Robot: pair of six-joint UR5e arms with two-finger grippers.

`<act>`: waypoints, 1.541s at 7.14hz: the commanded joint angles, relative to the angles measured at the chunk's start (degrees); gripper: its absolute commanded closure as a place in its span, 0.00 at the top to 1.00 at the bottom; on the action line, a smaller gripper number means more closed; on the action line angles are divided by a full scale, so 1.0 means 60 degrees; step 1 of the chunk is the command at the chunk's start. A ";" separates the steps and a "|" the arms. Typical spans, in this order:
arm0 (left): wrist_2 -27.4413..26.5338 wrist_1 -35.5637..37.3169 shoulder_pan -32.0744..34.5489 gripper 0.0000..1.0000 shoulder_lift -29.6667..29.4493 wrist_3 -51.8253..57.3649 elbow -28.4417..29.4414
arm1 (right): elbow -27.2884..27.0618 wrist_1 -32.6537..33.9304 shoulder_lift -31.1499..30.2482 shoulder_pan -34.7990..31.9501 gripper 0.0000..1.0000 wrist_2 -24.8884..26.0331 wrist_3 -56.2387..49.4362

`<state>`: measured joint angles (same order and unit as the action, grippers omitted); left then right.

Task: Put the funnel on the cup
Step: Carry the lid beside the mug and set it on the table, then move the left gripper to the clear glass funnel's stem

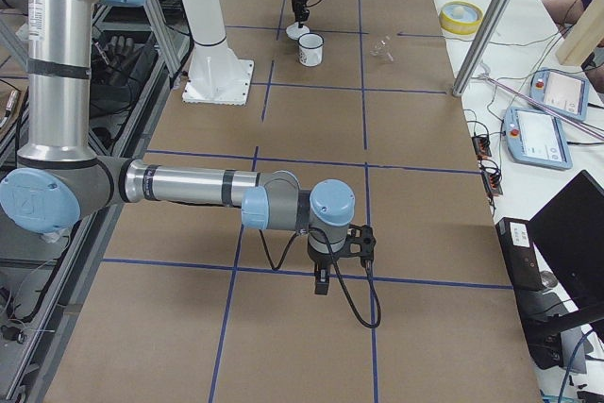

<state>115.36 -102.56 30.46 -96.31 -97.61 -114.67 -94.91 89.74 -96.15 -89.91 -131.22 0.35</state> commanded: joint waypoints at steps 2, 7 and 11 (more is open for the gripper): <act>-0.0022 -0.0324 0.0036 0.83 0.0085 0.0023 0.0230 | 0.0012 0.0000 0.0000 0.0000 1.00 0.0000 0.0000; -0.0022 -0.0527 0.1952 1.00 -0.0453 -0.0526 -0.0052 | -0.0002 0.0000 0.0000 0.0000 1.00 0.0000 0.0000; -0.2565 -0.5263 0.2468 1.00 -0.2024 -0.5681 0.2597 | -0.0002 0.0000 0.0000 0.0000 1.00 0.0000 0.0000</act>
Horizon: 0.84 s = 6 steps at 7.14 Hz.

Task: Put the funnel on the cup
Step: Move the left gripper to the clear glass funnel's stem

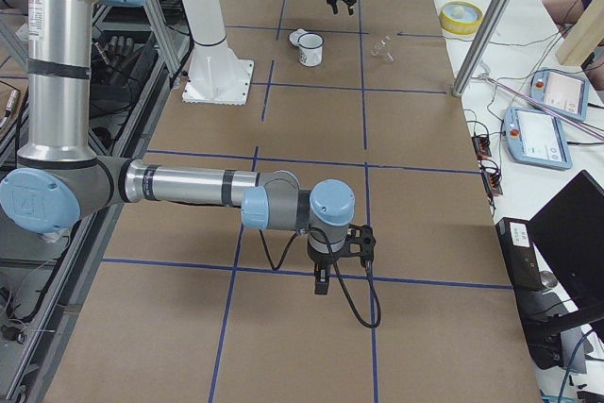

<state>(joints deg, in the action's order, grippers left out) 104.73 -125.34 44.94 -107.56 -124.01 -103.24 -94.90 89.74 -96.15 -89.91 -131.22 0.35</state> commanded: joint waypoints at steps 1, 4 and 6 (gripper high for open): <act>-0.1119 -0.2464 0.0039 1.00 -0.0295 -0.1667 0.1496 | 0.0010 0.0000 0.0000 0.0000 1.00 0.0000 0.0000; -0.2490 -0.3709 0.0039 1.00 -0.1699 -0.1889 0.3928 | -0.0004 0.0000 0.0000 0.0000 1.00 0.0000 0.0000; -0.2558 -0.4480 0.0010 0.92 -0.1833 -0.1876 0.4521 | 0.0010 0.0000 0.0000 0.0000 1.00 0.0000 0.0000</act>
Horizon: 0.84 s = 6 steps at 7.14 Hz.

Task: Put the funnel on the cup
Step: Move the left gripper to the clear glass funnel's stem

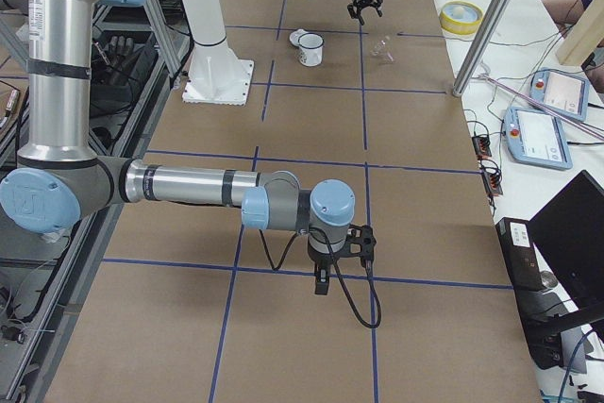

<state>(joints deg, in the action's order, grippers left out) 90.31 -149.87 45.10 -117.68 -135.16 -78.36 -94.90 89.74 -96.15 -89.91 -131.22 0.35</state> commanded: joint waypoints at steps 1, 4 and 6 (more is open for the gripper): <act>-0.0270 -0.0668 -0.0089 0.91 -0.0467 -0.0017 0.0868 | -0.0004 0.0000 0.0000 0.0000 1.00 0.0000 0.0000; -0.0476 -0.0949 -0.0338 0.88 -0.0705 -0.0032 0.1356 | -0.0004 0.0000 0.0000 0.0000 1.00 0.0000 0.0000; -0.0461 -0.1516 -0.0324 0.64 -0.0690 -0.0047 0.1414 | -0.0004 0.0000 0.0000 0.0000 1.00 0.0000 0.0000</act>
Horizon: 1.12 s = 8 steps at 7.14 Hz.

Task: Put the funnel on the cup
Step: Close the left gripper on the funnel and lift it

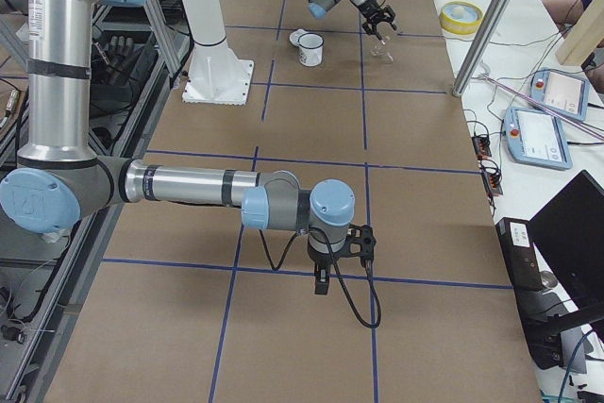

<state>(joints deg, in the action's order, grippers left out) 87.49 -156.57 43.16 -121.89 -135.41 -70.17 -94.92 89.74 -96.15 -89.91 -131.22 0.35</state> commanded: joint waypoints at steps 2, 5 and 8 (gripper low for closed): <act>0.0008 -0.1150 -0.0002 0.62 0.0012 -0.0005 0.0415 | 0.0000 0.0000 0.0000 0.0000 1.00 0.0000 0.0000; 0.0008 -0.1354 -0.0016 0.61 -0.0017 0.0039 0.0736 | 0.0000 0.0000 0.0000 0.0000 1.00 0.0000 0.0000; 0.0008 -0.1736 -0.0002 0.51 -0.0193 0.0053 0.1147 | 0.0000 0.0000 0.0000 0.0000 1.00 0.0000 0.0000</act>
<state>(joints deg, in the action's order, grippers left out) 87.54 -166.47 43.12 -122.68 -135.12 -64.02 -94.92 89.74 -96.15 -89.91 -131.22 0.35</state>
